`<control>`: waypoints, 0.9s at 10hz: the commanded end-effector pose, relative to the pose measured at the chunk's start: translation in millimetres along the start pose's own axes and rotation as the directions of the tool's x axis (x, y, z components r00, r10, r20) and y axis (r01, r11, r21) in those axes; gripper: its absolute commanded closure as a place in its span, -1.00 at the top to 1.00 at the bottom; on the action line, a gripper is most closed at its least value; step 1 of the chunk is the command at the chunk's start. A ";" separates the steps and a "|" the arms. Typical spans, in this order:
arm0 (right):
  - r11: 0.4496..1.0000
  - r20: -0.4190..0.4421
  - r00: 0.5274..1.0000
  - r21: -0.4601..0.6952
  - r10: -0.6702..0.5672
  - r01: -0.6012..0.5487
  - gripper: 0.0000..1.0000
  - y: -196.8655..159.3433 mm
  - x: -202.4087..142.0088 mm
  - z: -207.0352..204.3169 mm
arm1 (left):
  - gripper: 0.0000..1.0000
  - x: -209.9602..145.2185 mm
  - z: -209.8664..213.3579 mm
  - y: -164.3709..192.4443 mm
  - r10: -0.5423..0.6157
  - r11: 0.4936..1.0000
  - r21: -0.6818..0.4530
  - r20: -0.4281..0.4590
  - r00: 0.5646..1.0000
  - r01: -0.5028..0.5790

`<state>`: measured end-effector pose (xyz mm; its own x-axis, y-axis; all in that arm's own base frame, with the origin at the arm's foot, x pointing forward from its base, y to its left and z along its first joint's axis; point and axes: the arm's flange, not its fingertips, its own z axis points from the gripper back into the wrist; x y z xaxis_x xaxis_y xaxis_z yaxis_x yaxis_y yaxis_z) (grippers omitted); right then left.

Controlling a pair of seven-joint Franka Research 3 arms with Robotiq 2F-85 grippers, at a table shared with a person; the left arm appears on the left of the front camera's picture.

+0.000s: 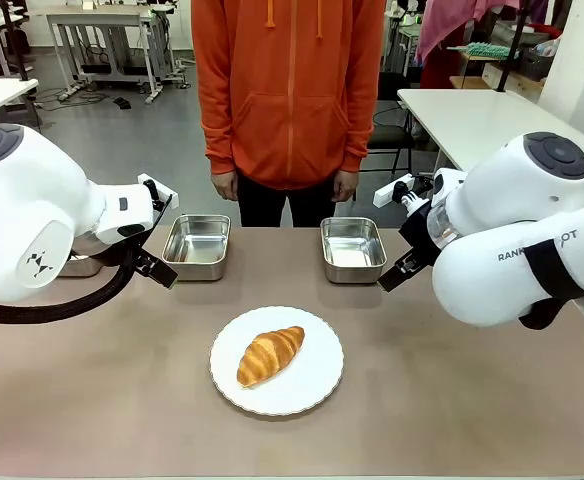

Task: Place the bread in the container.
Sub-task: Place the Butter Roll into the Airtight Container indicated by the human.

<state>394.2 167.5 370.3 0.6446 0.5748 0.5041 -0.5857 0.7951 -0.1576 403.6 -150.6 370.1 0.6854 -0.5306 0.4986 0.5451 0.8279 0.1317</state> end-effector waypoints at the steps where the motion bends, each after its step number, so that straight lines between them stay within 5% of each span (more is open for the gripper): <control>1: 1.000 0.001 1.000 0.001 -0.003 0.003 1.00 -0.2 0.0 0.1 | 1.00 0.1 0.1 -0.1 -0.001 1.000 0.000 0.000 1.000 0.001; 4: 1.000 0.000 1.000 0.000 0.000 0.000 1.00 0.0 0.0 -0.1 | 1.00 0.0 0.0 0.0 0.000 1.000 0.000 0.000 1.000 0.000; 9: 0.996 0.081 0.996 0.082 -0.041 0.034 1.00 -88.9 49.9 95.7 | 1.00 40.9 86.8 124.2 0.056 0.974 -0.222 0.080 0.995 -0.037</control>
<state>425.4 136.0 472.5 0.6391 0.5125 0.5736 -0.5643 0.8191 -0.1031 440.4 -87.7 475.9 0.6780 -0.4533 0.5787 0.5667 0.8237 -0.0187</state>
